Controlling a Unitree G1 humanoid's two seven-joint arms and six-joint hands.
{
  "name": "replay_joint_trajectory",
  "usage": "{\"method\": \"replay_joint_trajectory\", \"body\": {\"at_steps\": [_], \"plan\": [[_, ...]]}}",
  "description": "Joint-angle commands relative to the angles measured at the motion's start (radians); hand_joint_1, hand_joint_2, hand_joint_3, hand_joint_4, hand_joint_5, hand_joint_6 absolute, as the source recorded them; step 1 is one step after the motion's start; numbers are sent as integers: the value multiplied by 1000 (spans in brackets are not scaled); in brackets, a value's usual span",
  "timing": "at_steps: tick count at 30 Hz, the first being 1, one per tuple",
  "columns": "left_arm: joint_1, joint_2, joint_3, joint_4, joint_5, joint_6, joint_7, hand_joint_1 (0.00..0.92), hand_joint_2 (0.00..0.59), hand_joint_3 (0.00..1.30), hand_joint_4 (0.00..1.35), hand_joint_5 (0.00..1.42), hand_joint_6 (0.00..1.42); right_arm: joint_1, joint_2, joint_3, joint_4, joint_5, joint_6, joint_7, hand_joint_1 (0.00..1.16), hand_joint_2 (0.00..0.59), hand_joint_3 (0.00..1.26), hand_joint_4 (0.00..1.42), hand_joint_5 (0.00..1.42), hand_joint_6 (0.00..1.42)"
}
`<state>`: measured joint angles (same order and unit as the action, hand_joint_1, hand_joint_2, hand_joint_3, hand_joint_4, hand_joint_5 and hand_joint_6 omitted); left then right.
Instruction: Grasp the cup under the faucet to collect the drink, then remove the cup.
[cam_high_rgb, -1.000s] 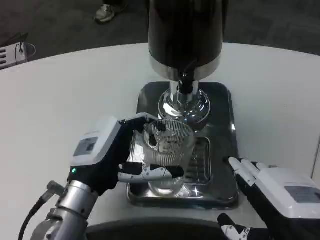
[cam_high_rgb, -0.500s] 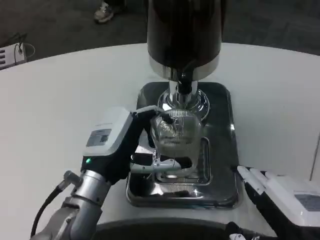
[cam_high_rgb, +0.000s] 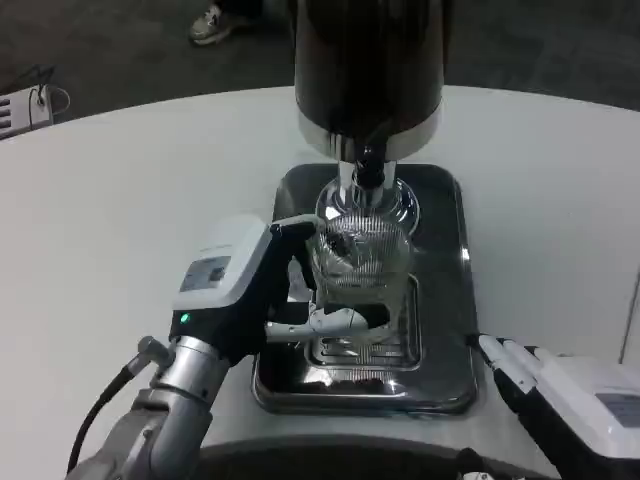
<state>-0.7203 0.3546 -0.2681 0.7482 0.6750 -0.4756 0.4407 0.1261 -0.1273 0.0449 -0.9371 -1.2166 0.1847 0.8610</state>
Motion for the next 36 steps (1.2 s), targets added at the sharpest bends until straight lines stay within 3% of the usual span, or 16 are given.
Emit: {"method": "replay_joint_trajectory", "body": {"at_steps": [1, 17, 20, 30, 32, 36], "plan": [[-5, 9, -1, -6, -20, 25, -40, 185, 41, 717, 719, 1114, 1413, -2, -1, -3, 0, 29, 19, 28, 521, 478, 0, 0, 0, 0], [15, 29, 4, -110, -30, 58, -106, 75, 29, 532, 455, 881, 1264, -19, -27, -5, 25, 75, 58, 37, 520, 478, 0, 0, 0, 0], [30, 41, 7, -163, -35, 77, -128, 51, 18, 481, 381, 802, 1220, -21, -32, -7, 28, 83, 67, 34, 520, 478, 0, 0, 0, 0], [139, 110, 65, -377, -71, 130, -236, 30, 12, 443, 357, 751, 1157, -17, -45, -12, 26, 95, 89, 26, 520, 478, 0, 0, 0, 0], [170, 123, 90, -425, -85, 133, -247, 30, 11, 441, 369, 736, 1094, -17, -43, -8, 24, 93, 91, 25, 520, 478, 0, 0, 0, 0], [234, 133, 161, -520, -147, 82, -231, 30, 9, 454, 386, 594, 708, -18, -38, 2, 19, 83, 92, 25, 520, 478, 0, 0, 0, 0]]}}
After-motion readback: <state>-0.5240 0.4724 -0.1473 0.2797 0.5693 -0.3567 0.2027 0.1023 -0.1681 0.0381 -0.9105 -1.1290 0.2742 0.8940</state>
